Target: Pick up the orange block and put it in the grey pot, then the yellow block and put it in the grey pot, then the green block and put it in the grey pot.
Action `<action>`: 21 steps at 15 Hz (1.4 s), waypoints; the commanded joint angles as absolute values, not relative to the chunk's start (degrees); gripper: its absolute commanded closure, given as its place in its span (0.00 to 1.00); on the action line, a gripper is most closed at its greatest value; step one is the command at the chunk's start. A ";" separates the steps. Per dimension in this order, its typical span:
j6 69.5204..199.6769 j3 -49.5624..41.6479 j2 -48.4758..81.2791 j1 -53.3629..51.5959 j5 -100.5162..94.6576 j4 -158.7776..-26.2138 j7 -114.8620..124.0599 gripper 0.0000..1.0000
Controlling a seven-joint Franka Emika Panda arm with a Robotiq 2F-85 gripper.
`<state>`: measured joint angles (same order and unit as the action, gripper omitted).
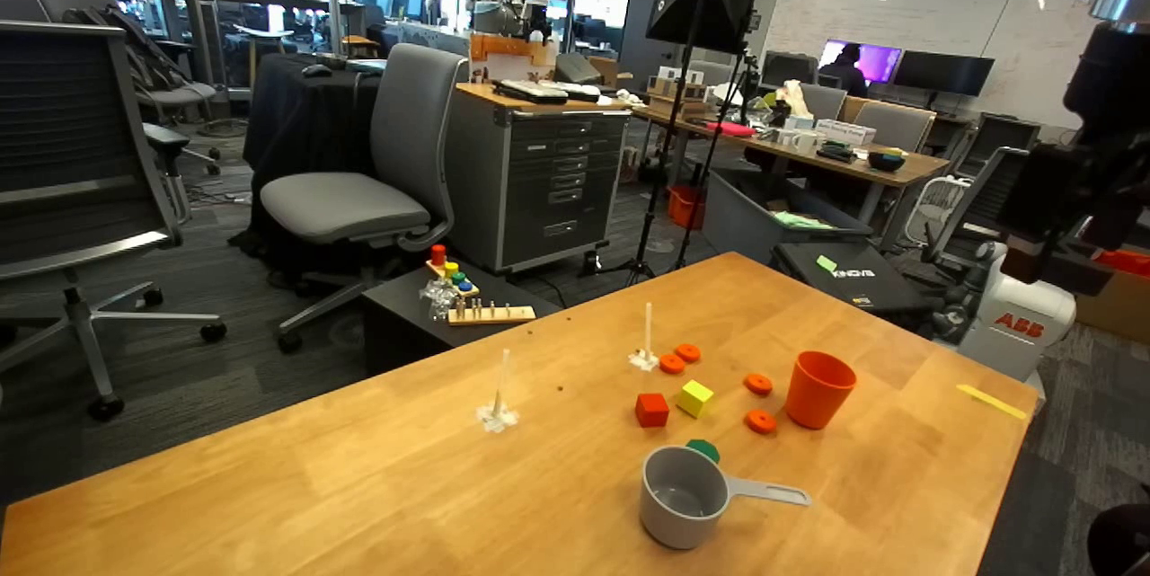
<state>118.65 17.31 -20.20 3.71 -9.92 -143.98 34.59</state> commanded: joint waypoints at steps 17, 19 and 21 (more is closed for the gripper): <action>118.45 15.41 -19.99 1.74 -10.65 -143.90 35.16 0.00; 118.74 14.75 -19.64 1.81 -10.84 -142.74 35.17 0.00; 120.15 14.34 -18.38 2.14 -11.72 -140.08 35.18 0.00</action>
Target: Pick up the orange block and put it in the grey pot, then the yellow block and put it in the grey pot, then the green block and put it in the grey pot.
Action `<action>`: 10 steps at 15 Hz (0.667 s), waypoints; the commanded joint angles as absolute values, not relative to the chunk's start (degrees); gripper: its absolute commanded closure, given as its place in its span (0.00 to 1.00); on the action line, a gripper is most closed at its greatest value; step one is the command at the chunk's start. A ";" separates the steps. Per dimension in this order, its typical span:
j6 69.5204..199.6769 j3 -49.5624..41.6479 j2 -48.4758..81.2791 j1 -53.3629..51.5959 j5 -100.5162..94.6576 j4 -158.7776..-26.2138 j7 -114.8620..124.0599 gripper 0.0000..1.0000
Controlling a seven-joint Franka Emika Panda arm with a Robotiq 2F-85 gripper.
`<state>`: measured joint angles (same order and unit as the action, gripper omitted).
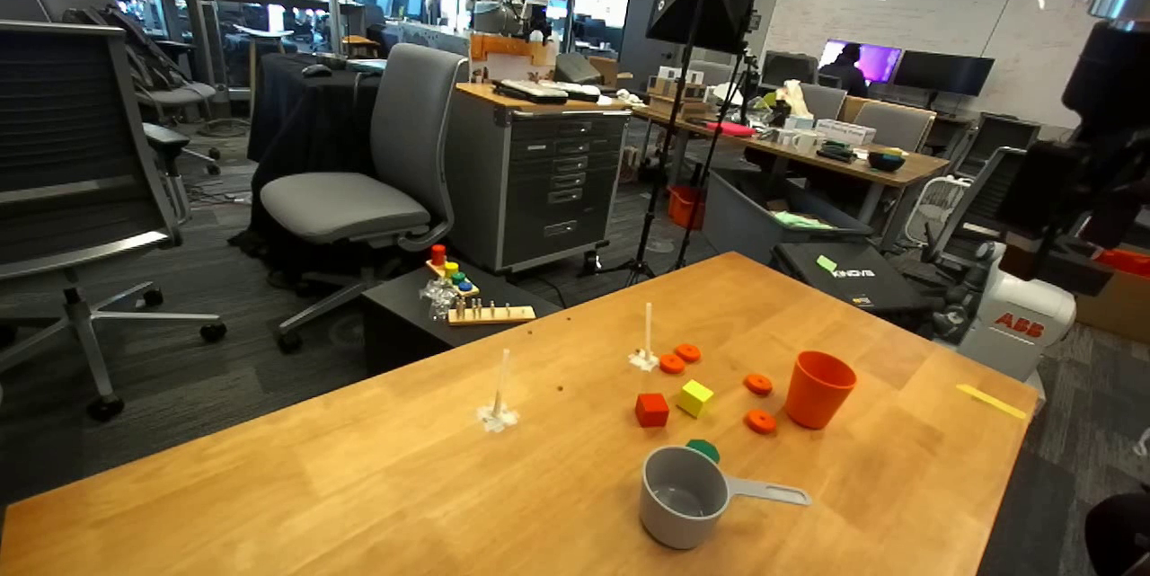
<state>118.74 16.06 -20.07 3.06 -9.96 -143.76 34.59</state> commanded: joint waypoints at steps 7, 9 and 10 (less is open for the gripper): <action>123.16 13.63 -2.97 2.38 -15.53 -125.79 41.19 0.00; 123.04 12.43 2.42 0.79 -13.78 -123.08 42.82 0.00; 122.55 11.94 5.03 -0.02 -13.74 -121.55 43.37 0.00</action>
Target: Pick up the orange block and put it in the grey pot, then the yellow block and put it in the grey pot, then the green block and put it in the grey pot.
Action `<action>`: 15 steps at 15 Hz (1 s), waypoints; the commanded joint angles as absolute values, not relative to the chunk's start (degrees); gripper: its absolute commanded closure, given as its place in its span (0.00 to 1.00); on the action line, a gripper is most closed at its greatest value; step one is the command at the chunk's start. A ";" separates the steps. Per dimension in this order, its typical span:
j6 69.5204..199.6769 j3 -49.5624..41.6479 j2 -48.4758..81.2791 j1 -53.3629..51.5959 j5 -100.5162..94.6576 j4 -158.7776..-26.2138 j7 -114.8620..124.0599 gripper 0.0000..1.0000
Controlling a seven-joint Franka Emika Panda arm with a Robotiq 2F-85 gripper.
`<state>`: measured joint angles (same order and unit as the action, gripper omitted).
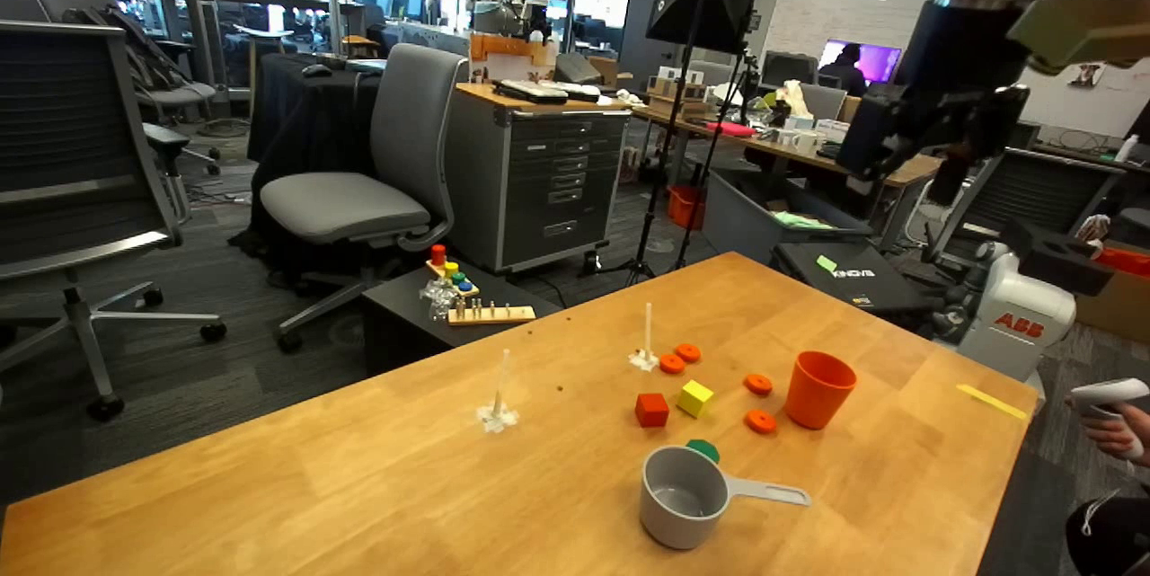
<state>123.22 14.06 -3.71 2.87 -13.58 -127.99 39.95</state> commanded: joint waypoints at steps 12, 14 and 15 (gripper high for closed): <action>120.54 5.41 17.30 -7.25 -12.56 -113.38 43.12 0.00; 120.81 4.78 20.44 -6.98 -12.00 -110.81 43.30 0.00; 120.20 4.15 22.28 -7.37 -12.50 -109.21 43.38 0.00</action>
<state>120.70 6.71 17.90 -5.49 -13.13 -113.26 43.69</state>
